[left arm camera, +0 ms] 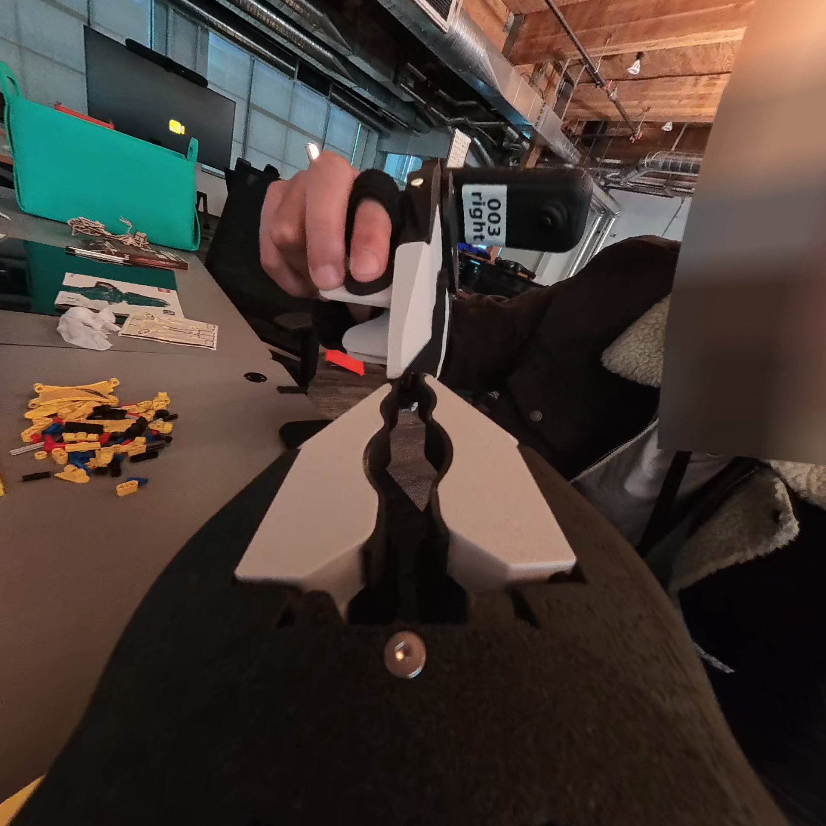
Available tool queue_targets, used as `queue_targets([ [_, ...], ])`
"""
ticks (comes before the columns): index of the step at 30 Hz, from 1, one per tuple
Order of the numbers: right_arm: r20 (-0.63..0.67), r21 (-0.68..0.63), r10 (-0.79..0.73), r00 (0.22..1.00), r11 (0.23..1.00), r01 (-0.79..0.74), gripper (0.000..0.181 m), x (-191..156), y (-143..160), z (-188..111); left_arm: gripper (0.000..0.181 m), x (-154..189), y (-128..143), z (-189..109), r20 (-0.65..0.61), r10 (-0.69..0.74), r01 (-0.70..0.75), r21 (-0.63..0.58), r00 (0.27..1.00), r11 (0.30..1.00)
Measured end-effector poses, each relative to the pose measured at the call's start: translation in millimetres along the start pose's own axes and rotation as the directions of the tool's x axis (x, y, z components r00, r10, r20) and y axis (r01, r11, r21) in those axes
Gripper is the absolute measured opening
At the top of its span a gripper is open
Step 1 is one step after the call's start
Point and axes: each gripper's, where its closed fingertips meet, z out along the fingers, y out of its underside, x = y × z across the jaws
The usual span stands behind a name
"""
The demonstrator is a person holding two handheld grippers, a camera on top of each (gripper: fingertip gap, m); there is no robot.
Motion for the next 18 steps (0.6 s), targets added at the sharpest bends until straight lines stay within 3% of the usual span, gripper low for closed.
queue_targets([
  [4,-0.003,-0.024,0.046,0.999,0.999,-0.047,0.014,4.4,7.9,-1.0,0.006,-7.9,-3.3,-0.6,0.058,0.020,-0.021,0.016,0.998,1.000],
  [6,-0.006,-0.054,0.087,0.996,0.995,-0.087,0.015,7.7,23.2,-4.6,0.033,-18.9,-8.2,-7.3,0.155,0.050,-0.056,0.035,0.987,0.998],
  [7,-0.022,-0.105,0.120,0.993,0.987,-0.122,0.015,11.5,43.9,-7.8,0.034,-23.3,-13.9,-13.8,0.197,0.064,-0.078,0.063,0.978,0.995],
  [9,-0.018,-0.273,0.263,0.965,0.927,-0.257,0.015,8.6,116.7,-16.2,0.034,-31.7,-29.6,-29.5,0.269,0.065,-0.108,0.149,0.961,0.983],
  [11,-0.068,-0.484,0.488,0.870,0.747,-0.457,0.015,-8.8,218.0,-30.5,0.034,-38.2,-43.3,-43.6,0.302,0.029,-0.107,0.243,0.953,0.964],
  [13,-0.107,-0.621,0.683,0.723,0.522,-0.585,0.014,-47.3,295.7,-48.2,0.031,-43.4,-47.8,-51.1,0.315,0.001,-0.095,0.284,0.949,0.954],
  [15,-0.157,-0.681,0.762,0.629,0.378,-0.627,0.014,-77.6,336.0,-62.1,0.029,-45.6,-46.9,-52.3,0.324,0.005,-0.102,0.285,0.946,0.953],
  [18,-0.202,-0.704,0.713,0.671,0.370,-0.606,0.014,-91.5,361.4,-73.8,0.029,-48.8,-42.8,-48.9,0.347,0.023,-0.118,0.254,0.938,0.960],
])
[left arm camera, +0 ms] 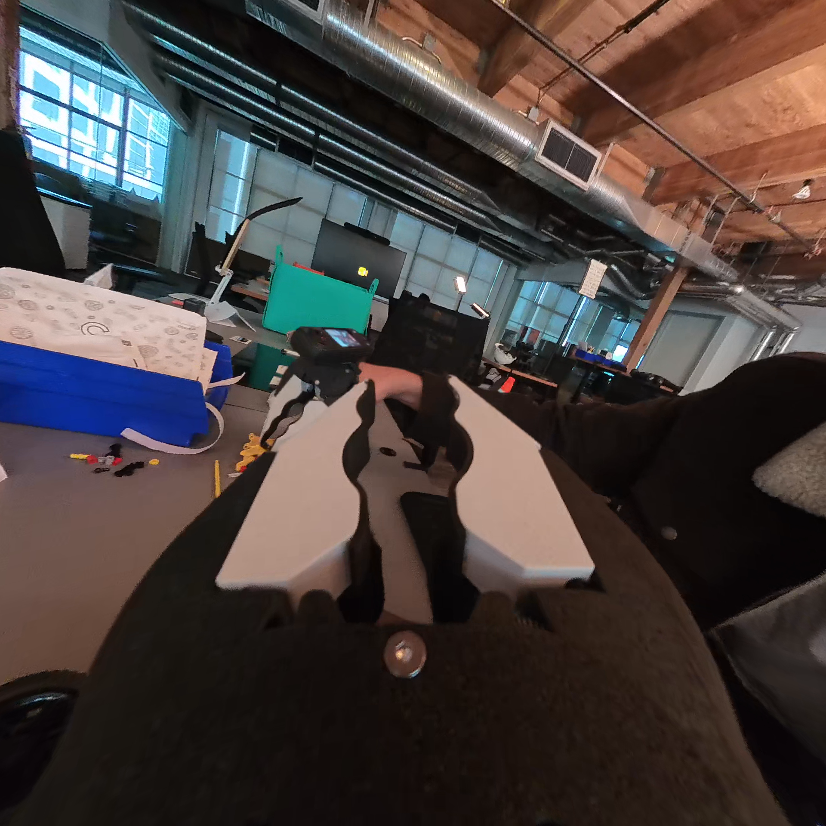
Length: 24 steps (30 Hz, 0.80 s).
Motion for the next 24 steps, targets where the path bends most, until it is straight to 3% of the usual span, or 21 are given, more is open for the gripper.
queue_targets([
  [3,-0.031,-0.070,-0.014,0.999,0.997,0.012,0.015,5.0,16.9,9.5,0.029,1.3,8.2,4.5,-0.006,0.017,-0.017,-0.033,1.000,0.999],
  [8,-0.066,-0.043,0.003,0.998,0.999,-0.006,0.018,15.4,12.4,3.7,0.029,2.4,23.1,11.5,-0.012,0.033,-0.034,-0.102,0.999,0.994],
  [11,-0.089,0.099,0.099,0.991,0.991,-0.090,0.028,21.0,-18.8,-23.2,0.029,2.3,27.2,13.1,-0.006,0.052,-0.052,-0.125,0.999,0.991],
  [16,-0.050,0.295,0.221,0.974,0.935,-0.197,0.038,-3.7,-72.1,-54.7,0.029,0.0,24.6,12.4,0.014,0.064,-0.062,-0.116,0.998,0.991],
  [18,0.194,0.485,0.249,0.949,0.817,-0.314,0.040,-41.9,-118.6,-66.8,0.028,-1.9,22.7,11.2,0.024,0.065,-0.062,-0.109,0.998,0.992],
  [20,0.545,0.620,0.154,0.824,0.587,-0.520,0.044,-90.2,-171.5,-98.6,0.028,-4.2,20.6,9.7,0.040,0.069,-0.065,-0.102,0.997,0.993],
  [21,0.652,0.663,0.027,0.757,0.462,-0.588,0.050,-112.1,-190.9,-118.0,0.028,-4.8,19.6,8.8,0.045,0.072,-0.067,-0.096,0.996,0.993],
  [22,0.690,0.698,-0.109,0.716,0.360,-0.618,0.055,-132.2,-201.5,-134.7,0.028,-5.4,18.8,7.7,0.049,0.073,-0.068,-0.092,0.996,0.993],
  [24,0.677,0.736,-0.258,0.690,0.250,-0.629,0.035,-161.3,-205.4,-144.6,0.028,-6.5,18.1,5.4,0.059,0.071,-0.065,-0.091,0.996,0.994],
])
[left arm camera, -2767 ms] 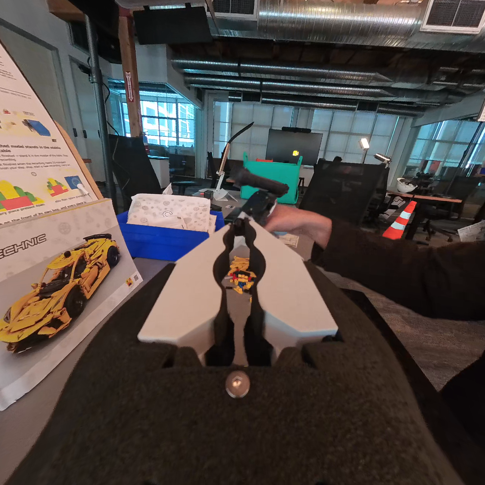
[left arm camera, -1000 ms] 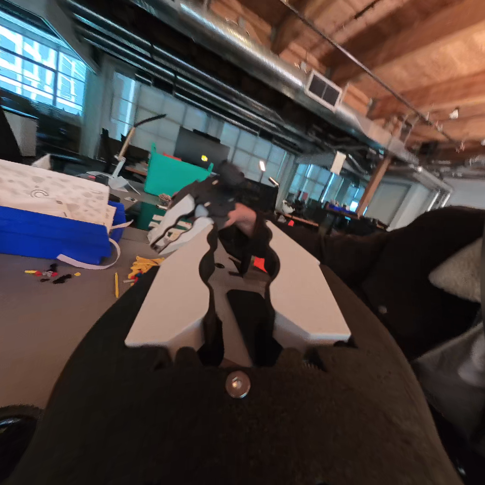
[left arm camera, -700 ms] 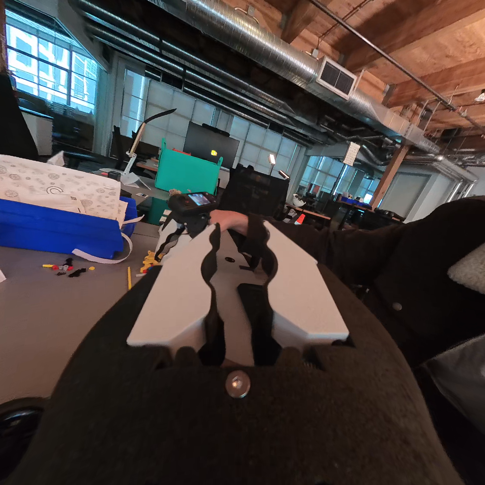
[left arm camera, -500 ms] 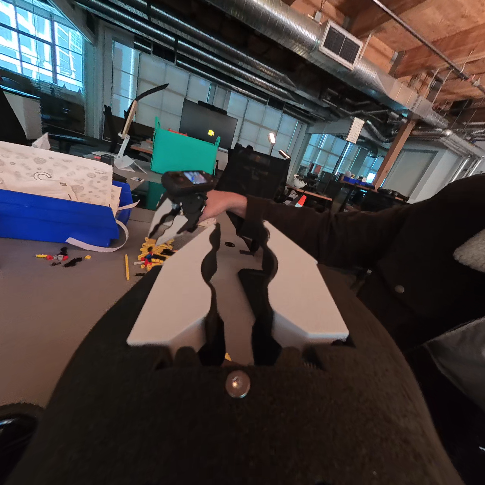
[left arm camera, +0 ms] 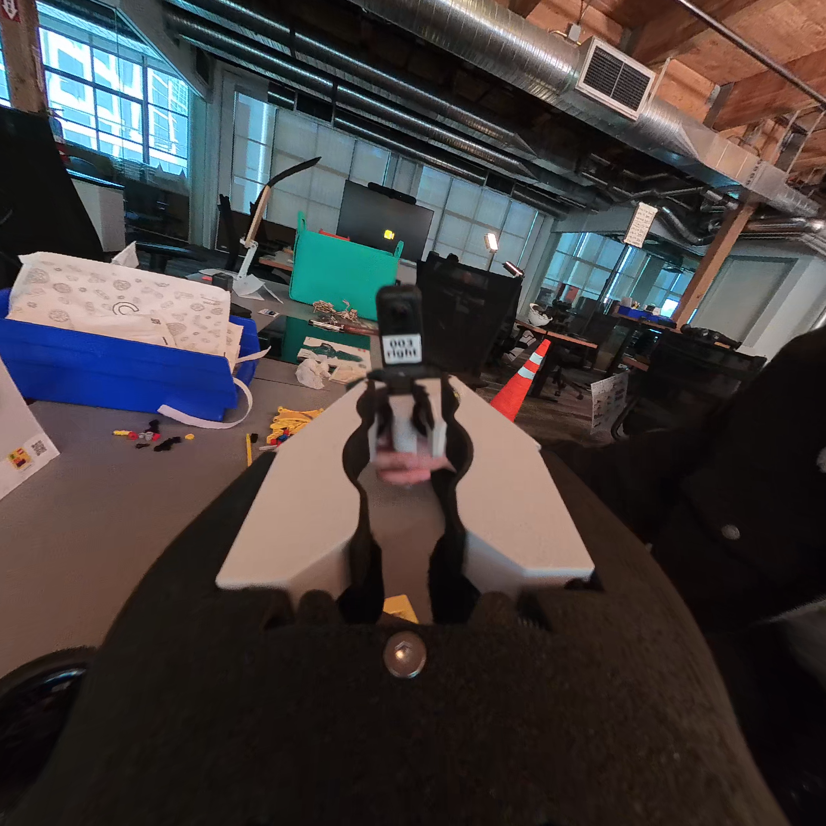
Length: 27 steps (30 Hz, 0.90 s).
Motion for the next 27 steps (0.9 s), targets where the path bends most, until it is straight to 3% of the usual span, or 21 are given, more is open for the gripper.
queue_targets([
  [1,0.018,0.006,0.005,1.000,1.000,-0.005,0.044,-5.6,5.4,6.9,0.028,-1.0,-0.4,-1.1,0.009,0.003,-0.003,0.000,1.000,1.000],
  [2,0.056,-0.080,0.000,0.998,0.997,0.004,0.057,-18.5,17.0,13.4,0.028,-2.4,-1.4,-1.8,0.023,0.010,-0.010,0.000,1.000,1.000],
  [4,0.146,-0.189,-0.108,0.983,0.973,0.135,0.024,-38.4,36.4,16.4,0.028,-2.9,-6.0,-1.5,0.048,0.024,-0.024,0.003,0.999,1.000],
  [6,0.165,-0.188,-0.117,0.979,0.971,0.147,0.026,-43.3,46.8,19.8,0.028,2.5,-10.2,1.6,0.060,0.047,-0.047,-0.005,0.997,0.999],
  [9,0.308,-0.302,-0.019,0.951,0.946,0.117,0.035,-70.8,72.1,23.8,0.028,19.4,-13.1,7.9,0.076,0.132,-0.128,-0.053,0.988,0.990],
  [11,0.330,-0.345,-0.074,0.941,0.918,0.193,0.033,-77.6,90.0,28.8,0.028,31.0,-9.8,11.9,0.087,0.174,-0.165,-0.103,0.981,0.981],
  [14,0.334,-0.430,-0.206,0.920,0.835,0.343,0.026,-73.7,119.4,29.3,0.029,41.5,21.2,14.7,0.127,0.203,-0.160,-0.289,0.971,0.944],
  [16,0.324,-0.445,-0.217,0.921,0.824,0.351,0.026,-69.9,121.9,27.1,0.029,47.4,46.8,9.2,0.172,0.265,-0.178,-0.400,0.949,0.899],
  [19,0.304,-0.405,-0.173,0.937,0.866,0.292,0.025,-69.1,107.3,23.7,0.028,68.4,70.9,1.3,0.238,0.298,-0.187,-0.397,0.925,0.898],
  [23,0.263,-0.452,-0.252,0.931,0.821,0.349,0.015,-54.5,115.6,18.1,0.028,78.1,116.8,-22.2,0.340,0.366,-0.189,-0.456,0.866,0.870],
  [27,0.267,-0.505,-0.230,0.936,0.794,0.339,0.017,-53.3,130.2,17.2,0.024,67.8,129.2,-31.9,0.442,0.308,-0.148,-0.360,0.842,0.921],
])
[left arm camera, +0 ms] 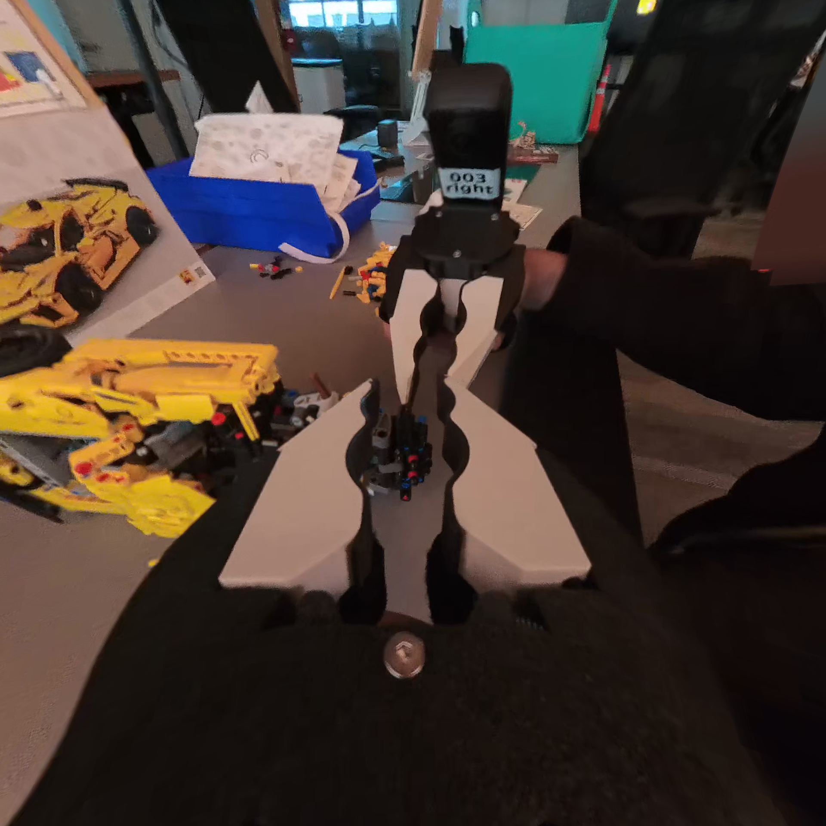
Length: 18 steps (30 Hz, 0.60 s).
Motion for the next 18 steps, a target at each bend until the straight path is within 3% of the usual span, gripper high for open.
queue_targets([
  [4,-0.008,0.011,-0.010,1.000,1.000,0.010,0.014,0.2,-1.7,-0.1,0.024,-3.5,22.0,10.8,0.003,0.021,-0.021,-0.064,1.000,0.998],
  [7,0.006,-0.009,0.022,1.000,1.000,-0.022,0.014,-2.4,0.5,3.7,0.015,-2.3,22.1,12.5,0.009,0.069,-0.068,-0.047,0.998,0.997],
  [8,0.021,-0.004,0.058,0.998,0.998,-0.058,0.014,-3.1,-1.1,3.3,0.007,-1.2,22.3,12.7,0.008,0.090,-0.089,-0.041,0.996,0.995],
  [11,0.075,-0.017,0.268,0.960,0.963,-0.268,0.011,-0.2,-0.8,-0.2,0.007,-0.9,23.2,14.0,0.030,0.143,-0.142,-0.036,0.989,0.989],
  [13,0.149,-0.018,0.471,0.870,0.881,-0.474,0.014,2.3,1.0,0.1,0.007,-0.9,23.2,14.4,0.038,0.168,-0.166,-0.037,0.985,0.985],
  [14,0.237,-0.037,0.584,0.776,0.804,-0.594,0.021,-2.6,-0.1,-0.2,0.007,-1.1,23.1,14.9,0.044,0.178,-0.177,-0.036,0.983,0.984],
  [17,0.429,-0.131,0.788,0.441,0.538,-0.833,0.017,-2.4,-2.2,-3.3,0.007,-1.5,21.8,18.4,0.060,0.180,-0.180,-0.014,0.982,0.984],
  [18,0.444,-0.141,0.810,0.383,0.486,-0.863,0.015,-0.9,-1.3,-4.0,0.007,-1.7,21.5,19.6,0.065,0.177,-0.177,-0.002,0.982,0.984],
])
